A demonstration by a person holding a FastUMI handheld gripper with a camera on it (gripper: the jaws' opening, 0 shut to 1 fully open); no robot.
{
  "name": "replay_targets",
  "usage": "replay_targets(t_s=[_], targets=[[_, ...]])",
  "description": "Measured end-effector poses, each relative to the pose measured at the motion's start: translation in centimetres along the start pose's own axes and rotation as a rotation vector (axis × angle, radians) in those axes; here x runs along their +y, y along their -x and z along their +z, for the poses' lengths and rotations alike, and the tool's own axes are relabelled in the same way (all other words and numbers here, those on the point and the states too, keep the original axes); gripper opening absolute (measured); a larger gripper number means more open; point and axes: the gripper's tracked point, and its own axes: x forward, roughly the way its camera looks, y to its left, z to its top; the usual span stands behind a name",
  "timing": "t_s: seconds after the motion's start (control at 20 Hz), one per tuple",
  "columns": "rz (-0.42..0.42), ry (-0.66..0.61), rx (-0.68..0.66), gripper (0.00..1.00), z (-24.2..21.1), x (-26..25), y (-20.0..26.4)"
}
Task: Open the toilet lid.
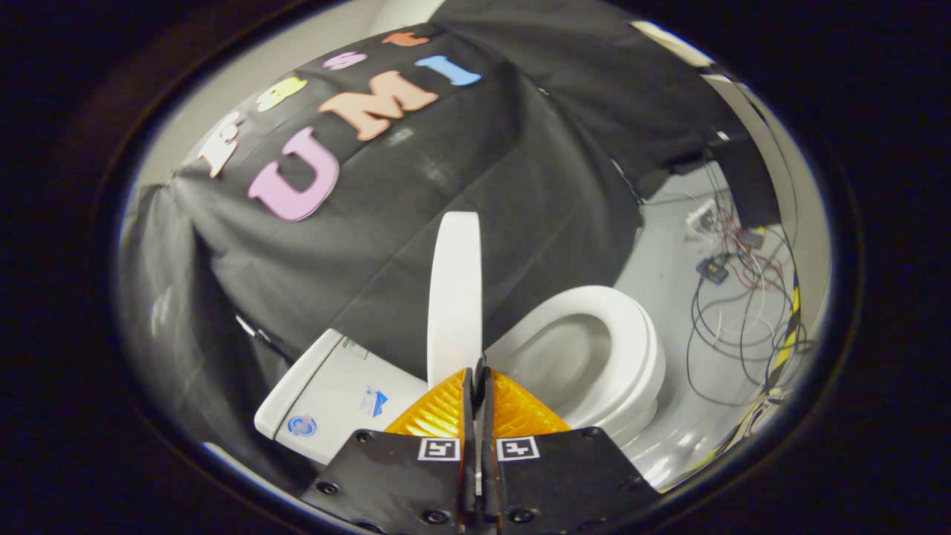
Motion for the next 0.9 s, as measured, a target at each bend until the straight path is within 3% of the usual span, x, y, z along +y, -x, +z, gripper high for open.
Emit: replay_targets(t_s=[0.25, 0.5, 0.9], targets=[[0.066, 0.164, -0.017, 0.04, 0.3, 3.8, 0.5], [0.212, 0.384, -0.013, 0.05, 0.0, 9.4, 0.8], [0.385, 0.592, 0.023, 0.05, -2.7, 15.8, 1.3]])
